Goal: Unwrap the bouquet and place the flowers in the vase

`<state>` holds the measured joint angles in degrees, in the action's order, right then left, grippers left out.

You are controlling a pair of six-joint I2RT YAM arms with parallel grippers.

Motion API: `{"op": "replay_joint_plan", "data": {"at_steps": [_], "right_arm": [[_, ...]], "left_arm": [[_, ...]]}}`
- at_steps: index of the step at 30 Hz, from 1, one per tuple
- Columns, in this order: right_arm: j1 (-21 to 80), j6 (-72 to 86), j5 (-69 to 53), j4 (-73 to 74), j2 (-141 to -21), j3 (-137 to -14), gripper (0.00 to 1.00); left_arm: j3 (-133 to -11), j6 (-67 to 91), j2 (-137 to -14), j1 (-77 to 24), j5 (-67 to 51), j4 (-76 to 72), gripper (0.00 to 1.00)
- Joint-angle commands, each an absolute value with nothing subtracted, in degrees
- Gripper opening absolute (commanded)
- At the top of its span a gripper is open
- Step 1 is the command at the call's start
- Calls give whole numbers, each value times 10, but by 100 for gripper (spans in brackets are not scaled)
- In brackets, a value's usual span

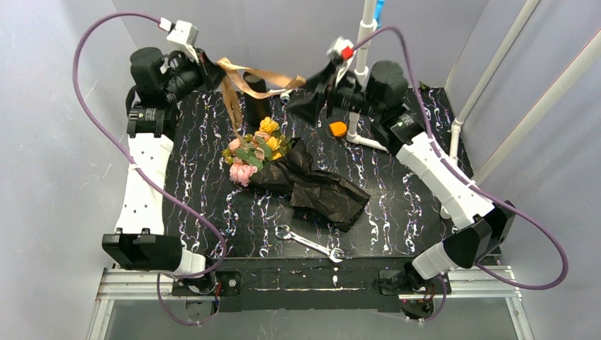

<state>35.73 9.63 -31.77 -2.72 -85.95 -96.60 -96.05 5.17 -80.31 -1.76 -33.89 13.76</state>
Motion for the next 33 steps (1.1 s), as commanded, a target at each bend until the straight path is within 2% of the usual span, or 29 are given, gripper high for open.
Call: {"op": "replay_joint_plan", "data": {"at_steps": [1,6,12,19,26,33], "right_arm": [[359,3,-362,52,-828,-869,97],[359,-89,-352,119,-820,-807,98],[359,-109,-333,139,-819,-797,99],[358,-124,-329,167,-818,-795,98],[355,-135,-319,195,-824,-800,98],[352,-146,-307,232,-828,-804,99]], "left_arm": [[-1055,41,-848,18,-297,202,0],[-1170,49,-930,54,-257,245,0],[-1255,37,-1011,77,-228,249,0],[-1304,-28,-1105,83,-171,196,0],[-1335,-56,-1198,89,-165,114,0],[-1384,-93,-1299,89,-141,105,0]]}}
